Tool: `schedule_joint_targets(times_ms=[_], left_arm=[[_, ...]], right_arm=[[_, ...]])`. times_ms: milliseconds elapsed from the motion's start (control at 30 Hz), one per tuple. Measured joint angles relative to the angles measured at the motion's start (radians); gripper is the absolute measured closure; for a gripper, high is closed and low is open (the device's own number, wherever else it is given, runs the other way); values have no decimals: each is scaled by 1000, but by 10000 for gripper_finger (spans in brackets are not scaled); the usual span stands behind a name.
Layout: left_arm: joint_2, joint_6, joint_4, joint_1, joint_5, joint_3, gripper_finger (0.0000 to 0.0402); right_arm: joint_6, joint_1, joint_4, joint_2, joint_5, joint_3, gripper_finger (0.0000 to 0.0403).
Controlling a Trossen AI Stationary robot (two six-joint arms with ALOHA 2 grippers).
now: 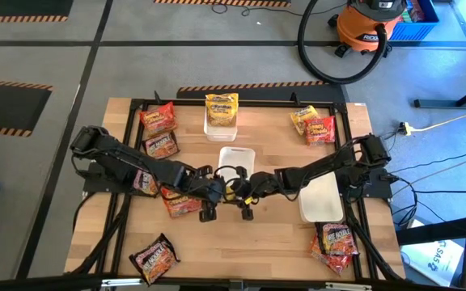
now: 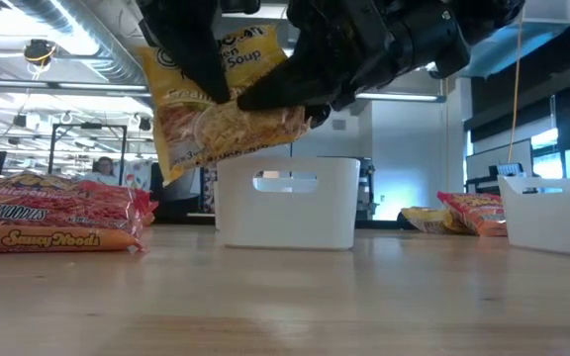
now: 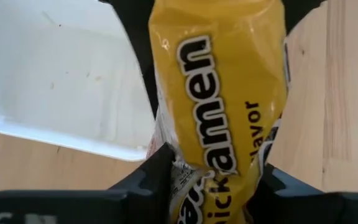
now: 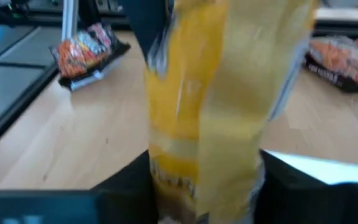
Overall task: Sort Maruchan noodles
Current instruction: Put the yellow noodle pack into the top white bin
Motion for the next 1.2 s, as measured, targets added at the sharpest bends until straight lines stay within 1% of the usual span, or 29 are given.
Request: schedule_joint_targets(times_ms=[67,167,267,367,433,500,600,700,833,1000,1200], left_arm=[[0,0,-5,0,3,0,285],[-8,9,-53,0,-3,6,284],[-27,18,-98,0,-34,32,284],[-53,71,-157,8,-73,60,284],[-68,112,-198,26,-84,71,283],[-82,148,-218,57,-87,76,283],[-88,206,-237,115,-76,77,283],[-86,281,-262,186,-55,77,283],[-86,373,-246,290,-38,77,283],[-86,498,-241,418,-20,92,283],[-53,683,-228,566,-15,173,282]], right_arm=[[0,0,9,-1,0,1,209],[-7,0,-46,-36,-1,1,170],[-26,0,-144,-120,-21,1,142],[-29,0,-261,-220,-27,2,127],[-35,0,-324,-279,-21,2,123],[-54,0,-406,-341,15,-4,124],[-105,-1,-460,-429,65,-28,129],[-109,-19,-484,-507,95,-61,131],[-112,-68,-496,-608,102,-119,131],[-134,-142,-494,-685,94,-192,132],[-169,-245,-488,-697,63,-219,132]])
